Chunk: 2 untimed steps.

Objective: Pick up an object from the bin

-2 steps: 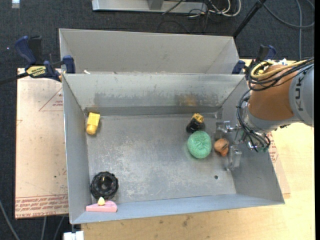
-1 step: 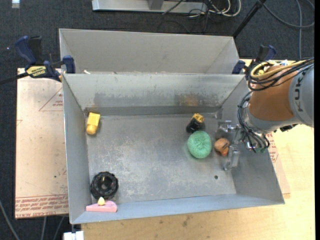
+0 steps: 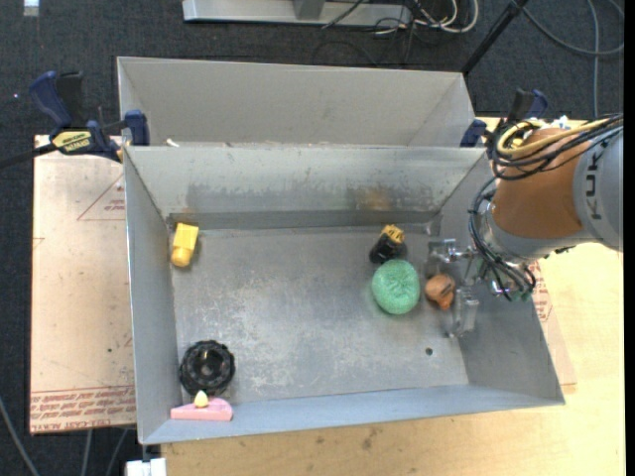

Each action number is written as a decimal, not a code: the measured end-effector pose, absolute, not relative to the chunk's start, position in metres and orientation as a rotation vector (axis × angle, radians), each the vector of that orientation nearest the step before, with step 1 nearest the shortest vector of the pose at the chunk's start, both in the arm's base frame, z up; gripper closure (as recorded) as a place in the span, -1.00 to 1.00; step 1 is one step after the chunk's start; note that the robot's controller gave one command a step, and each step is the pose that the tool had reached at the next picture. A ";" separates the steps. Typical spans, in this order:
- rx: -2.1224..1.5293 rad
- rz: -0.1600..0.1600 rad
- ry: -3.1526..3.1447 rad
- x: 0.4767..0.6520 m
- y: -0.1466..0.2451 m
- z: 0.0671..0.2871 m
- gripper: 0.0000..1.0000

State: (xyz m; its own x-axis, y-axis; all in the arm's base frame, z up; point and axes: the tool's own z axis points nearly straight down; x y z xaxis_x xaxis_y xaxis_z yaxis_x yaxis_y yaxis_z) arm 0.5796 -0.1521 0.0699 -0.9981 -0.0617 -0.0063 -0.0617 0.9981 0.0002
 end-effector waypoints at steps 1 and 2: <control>-0.026 0.003 3.134 0.579 -0.153 0.069 1.00; -0.014 0.004 3.134 0.579 -0.153 0.069 1.00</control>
Offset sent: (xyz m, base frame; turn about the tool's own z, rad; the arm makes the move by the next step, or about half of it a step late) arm 0.0000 0.0000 0.0000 0.0000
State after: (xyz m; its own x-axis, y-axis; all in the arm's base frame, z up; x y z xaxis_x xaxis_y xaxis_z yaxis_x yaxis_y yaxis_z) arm 0.5785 -0.1527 0.0694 -0.9999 -0.0092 -0.0071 -0.0092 1.0000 0.0023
